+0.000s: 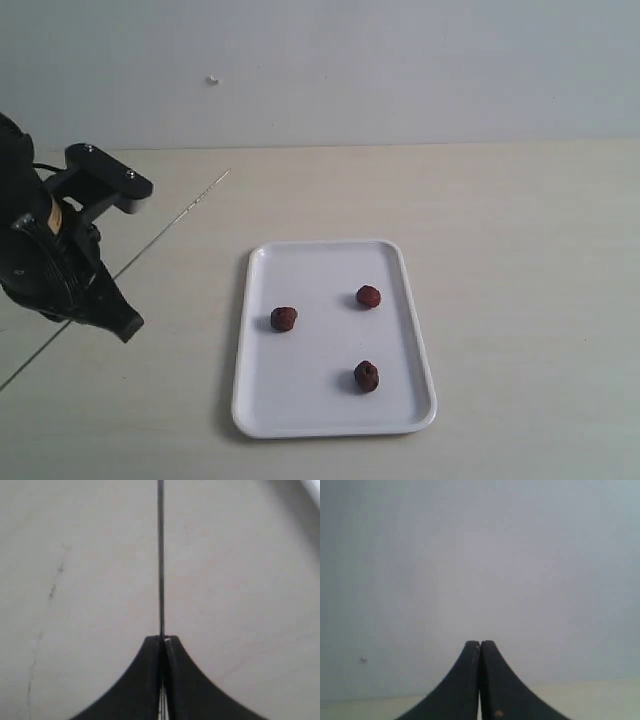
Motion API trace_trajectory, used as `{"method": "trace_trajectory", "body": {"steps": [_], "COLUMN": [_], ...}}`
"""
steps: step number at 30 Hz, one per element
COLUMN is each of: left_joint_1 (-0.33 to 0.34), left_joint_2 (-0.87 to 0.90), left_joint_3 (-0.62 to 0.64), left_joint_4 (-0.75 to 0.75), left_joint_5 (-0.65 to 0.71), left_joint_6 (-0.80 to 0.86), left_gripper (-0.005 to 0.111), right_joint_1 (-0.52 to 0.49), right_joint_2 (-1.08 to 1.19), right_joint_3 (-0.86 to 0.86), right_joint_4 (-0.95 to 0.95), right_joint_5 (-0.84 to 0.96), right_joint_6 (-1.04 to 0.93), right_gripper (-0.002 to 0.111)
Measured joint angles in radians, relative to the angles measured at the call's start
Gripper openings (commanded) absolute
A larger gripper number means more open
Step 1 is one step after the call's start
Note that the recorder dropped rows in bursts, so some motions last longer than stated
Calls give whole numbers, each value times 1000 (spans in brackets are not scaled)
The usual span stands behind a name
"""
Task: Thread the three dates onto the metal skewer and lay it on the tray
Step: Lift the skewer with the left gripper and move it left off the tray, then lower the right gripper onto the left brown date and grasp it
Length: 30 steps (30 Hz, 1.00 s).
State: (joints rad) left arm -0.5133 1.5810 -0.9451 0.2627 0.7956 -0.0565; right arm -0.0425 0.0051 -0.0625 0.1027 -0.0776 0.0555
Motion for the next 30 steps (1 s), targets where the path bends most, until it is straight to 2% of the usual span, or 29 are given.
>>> {"method": "trace_trajectory", "body": {"steps": [2, 6, 12, 18, 20, 23, 27, 29, 30], "left_joint_1": [36, 56, 61, 61, 61, 61, 61, 61, 61], "left_joint_2": [0, 0, 0, 0, 0, -2, -2, -2, -2], "left_joint_3": [-20, -67, -116, -116, -116, -83, -30, -3, 19], "left_joint_4": [-21, -59, -174, -208, -222, -237, -237, -233, -208], "left_joint_5": [-16, 17, 176, 196, 211, 250, 237, 230, 225], "left_joint_6": [88, 213, 497, 520, 520, 498, 491, 491, 491], "left_gripper": [0, 0, 0, 0, 0, 0, 0, 0, 0], "right_joint_1": [0, 0, 0, 0, 0, 0, 0, 13, 50], "right_joint_2": [0, 0, 0, 21, 121, 427, 694, 841, 988], "right_joint_3": [0, 0, 0, -23, -98, -329, -552, -692, -833], "right_joint_4": [19, 27, 139, 157, 129, 18, -82, -114, -110], "right_joint_5": [-58, -87, -208, -253, -226, -131, 6, 146, 297], "right_joint_6": [0, 0, 15, 79, 85, 87, 87, 53, -45], "right_gripper": [0, 0, 0, 0, 0, 0, 0, 0, 0]}}
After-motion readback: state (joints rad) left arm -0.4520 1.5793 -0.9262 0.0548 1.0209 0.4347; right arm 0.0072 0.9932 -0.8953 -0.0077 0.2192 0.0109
